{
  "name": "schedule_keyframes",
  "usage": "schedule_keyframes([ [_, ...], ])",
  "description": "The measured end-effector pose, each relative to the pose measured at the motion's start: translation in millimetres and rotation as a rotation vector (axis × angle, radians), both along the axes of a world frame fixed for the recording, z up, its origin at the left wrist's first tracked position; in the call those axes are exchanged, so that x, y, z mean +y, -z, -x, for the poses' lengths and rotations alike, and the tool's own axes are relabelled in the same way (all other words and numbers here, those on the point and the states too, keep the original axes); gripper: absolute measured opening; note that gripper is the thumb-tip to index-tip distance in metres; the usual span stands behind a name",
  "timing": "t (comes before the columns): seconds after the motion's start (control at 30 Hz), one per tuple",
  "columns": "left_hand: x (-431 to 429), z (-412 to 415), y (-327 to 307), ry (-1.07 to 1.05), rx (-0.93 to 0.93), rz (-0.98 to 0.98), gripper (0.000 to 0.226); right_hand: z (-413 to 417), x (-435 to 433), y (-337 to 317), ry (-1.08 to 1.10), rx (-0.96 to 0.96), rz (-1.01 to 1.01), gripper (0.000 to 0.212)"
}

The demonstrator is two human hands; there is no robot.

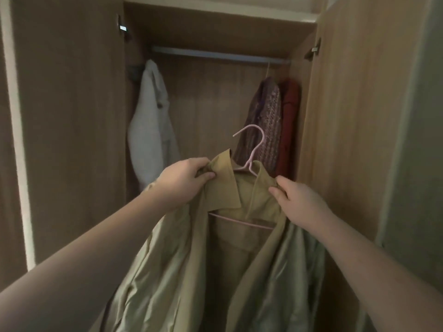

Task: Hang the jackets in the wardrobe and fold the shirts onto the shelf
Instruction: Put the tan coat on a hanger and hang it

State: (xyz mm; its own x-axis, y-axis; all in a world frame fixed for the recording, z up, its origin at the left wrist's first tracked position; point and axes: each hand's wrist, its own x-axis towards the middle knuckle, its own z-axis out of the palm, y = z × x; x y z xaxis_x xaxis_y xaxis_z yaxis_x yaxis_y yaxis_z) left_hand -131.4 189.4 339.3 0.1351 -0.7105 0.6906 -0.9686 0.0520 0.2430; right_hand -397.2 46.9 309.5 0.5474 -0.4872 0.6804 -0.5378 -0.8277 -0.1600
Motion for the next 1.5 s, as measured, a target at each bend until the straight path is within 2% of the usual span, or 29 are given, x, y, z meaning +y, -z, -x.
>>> schedule_keyframes([
  [0.13, -58.1, -41.8, -12.6, -0.109, -0.142, 0.088, 0.017, -57.2, -53.4, -6.0, 0.035, -0.071, 0.174, 0.025],
  [0.33, -142.7, -104.2, -38.7, -0.231, -0.224, 0.208, 0.016, -137.5, -149.8, -56.5, 0.073, -0.195, 0.381, 0.022],
  [0.43, -181.7, -135.6, -46.9, -0.269, -0.216, 0.265, 0.038, -175.4, -193.6, -77.6, 0.07, -0.23, 0.459, 0.024],
  [0.6, -251.6, -174.9, -50.1, -0.369, -0.261, 0.299, 0.058, -229.1, -260.1, -96.7, 0.097, -0.19, 0.495, 0.023],
  [0.87, -393.2, -226.1, -77.0, -0.222, -0.379, 0.337, 0.075, -263.1, -361.5, -156.9, 0.288, -0.165, 0.564, 0.022],
  [1.07, -496.3, -251.8, -151.2, -0.032, -0.346, 0.434, 0.072, -273.7, -405.9, -226.2, 0.451, -0.126, 0.54, 0.02],
  [1.23, -565.0, -248.0, -214.5, 0.111, -0.344, 0.508, 0.068, -260.8, -432.0, -288.0, 0.633, -0.098, 0.711, 0.019],
  [1.5, -639.2, -229.7, -288.5, 0.191, -0.316, 0.427, 0.067, -259.2, -467.6, -362.3, 0.896, -0.041, 0.804, 0.019],
])
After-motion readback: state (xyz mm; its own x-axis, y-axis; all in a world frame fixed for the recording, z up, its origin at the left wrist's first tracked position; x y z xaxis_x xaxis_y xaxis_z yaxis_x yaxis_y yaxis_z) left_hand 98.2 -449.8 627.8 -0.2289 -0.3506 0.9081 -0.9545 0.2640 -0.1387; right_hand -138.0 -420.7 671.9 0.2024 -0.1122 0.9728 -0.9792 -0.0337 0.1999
